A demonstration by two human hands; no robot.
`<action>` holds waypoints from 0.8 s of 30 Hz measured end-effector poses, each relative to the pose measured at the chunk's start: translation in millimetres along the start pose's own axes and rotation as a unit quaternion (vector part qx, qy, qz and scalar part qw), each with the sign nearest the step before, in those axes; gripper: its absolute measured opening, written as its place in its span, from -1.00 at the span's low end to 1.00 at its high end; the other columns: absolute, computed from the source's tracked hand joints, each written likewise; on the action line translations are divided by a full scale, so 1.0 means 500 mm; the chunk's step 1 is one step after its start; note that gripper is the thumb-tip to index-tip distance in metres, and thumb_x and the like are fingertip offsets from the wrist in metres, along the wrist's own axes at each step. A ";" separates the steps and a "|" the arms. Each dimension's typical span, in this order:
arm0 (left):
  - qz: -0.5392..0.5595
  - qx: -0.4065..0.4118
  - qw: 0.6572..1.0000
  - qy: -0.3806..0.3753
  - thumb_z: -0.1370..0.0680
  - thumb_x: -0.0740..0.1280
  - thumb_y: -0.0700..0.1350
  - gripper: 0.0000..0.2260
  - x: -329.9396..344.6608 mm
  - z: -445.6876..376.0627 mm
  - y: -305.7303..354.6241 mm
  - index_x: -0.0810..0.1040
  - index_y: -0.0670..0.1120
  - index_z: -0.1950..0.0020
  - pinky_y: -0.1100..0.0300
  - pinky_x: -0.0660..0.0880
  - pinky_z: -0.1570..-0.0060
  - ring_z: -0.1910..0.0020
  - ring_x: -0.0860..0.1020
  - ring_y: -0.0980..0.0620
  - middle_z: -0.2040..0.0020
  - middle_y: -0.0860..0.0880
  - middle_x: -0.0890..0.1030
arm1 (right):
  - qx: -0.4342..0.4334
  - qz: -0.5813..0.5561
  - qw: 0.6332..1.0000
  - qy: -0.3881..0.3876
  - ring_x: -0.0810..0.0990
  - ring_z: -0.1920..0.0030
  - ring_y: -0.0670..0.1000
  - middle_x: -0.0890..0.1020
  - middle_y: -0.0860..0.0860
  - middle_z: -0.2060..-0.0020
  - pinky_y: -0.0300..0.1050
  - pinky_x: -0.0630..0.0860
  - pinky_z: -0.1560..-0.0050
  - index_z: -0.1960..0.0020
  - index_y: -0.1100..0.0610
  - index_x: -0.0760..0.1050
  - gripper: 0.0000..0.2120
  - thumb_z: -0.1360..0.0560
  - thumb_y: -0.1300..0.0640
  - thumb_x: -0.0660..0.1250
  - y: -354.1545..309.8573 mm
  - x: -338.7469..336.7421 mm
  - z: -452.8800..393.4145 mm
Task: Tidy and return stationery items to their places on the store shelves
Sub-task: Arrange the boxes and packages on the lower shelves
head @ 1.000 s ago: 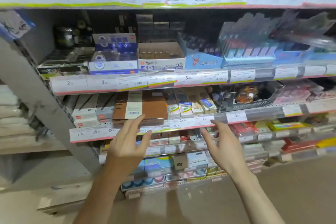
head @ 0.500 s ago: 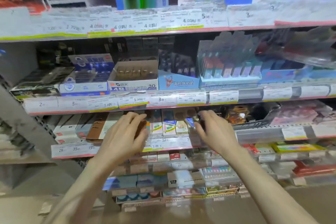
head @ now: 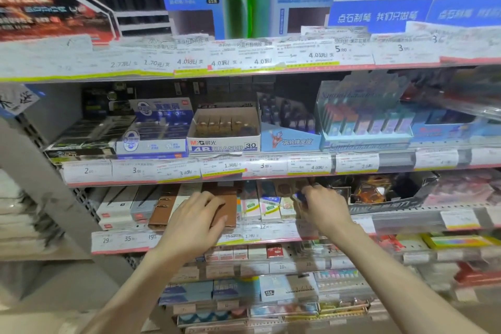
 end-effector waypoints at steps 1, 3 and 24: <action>0.006 0.000 1.000 0.001 -0.57 0.18 0.14 -0.59 -0.001 0.000 0.000 0.49 -0.01 -0.34 0.10 0.47 -0.04 -0.18 0.47 0.01 -0.18 0.05 0.54 | -0.002 -0.009 1.000 0.004 0.65 -0.04 0.20 0.62 0.06 -0.04 0.03 0.56 0.10 -0.14 0.06 0.53 -0.75 -0.57 -0.05 0.26 0.001 -0.003 0.002; 0.013 0.001 1.000 0.002 -0.58 0.20 0.13 -0.60 -0.001 -0.002 -0.001 0.48 -0.01 -0.36 0.11 0.45 -0.06 -0.19 0.46 0.02 -0.20 0.05 0.53 | -0.011 -0.028 0.999 0.017 0.65 -0.03 0.18 0.62 0.03 -0.05 0.03 0.57 0.11 -0.15 0.04 0.53 -0.74 -0.56 -0.09 0.27 0.003 -0.011 0.008; 0.045 -0.012 0.969 0.243 -0.57 0.28 -0.01 -0.76 -0.270 0.066 -0.070 0.54 -0.06 -0.18 0.10 0.49 0.07 -0.05 0.50 0.03 -0.03 0.04 0.55 | -0.276 -0.155 0.934 0.165 0.60 0.14 -0.05 0.60 -0.16 0.08 -0.04 0.54 0.27 -0.14 -0.06 0.53 -0.79 -0.55 -0.08 0.29 -0.257 -0.300 0.083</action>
Point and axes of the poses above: each hand's wrist, its own z-axis away from the middle knuckle, its own x-axis out of the palm, y = z × x, the point moved 10 cm from there along -z, towards the middle knuckle
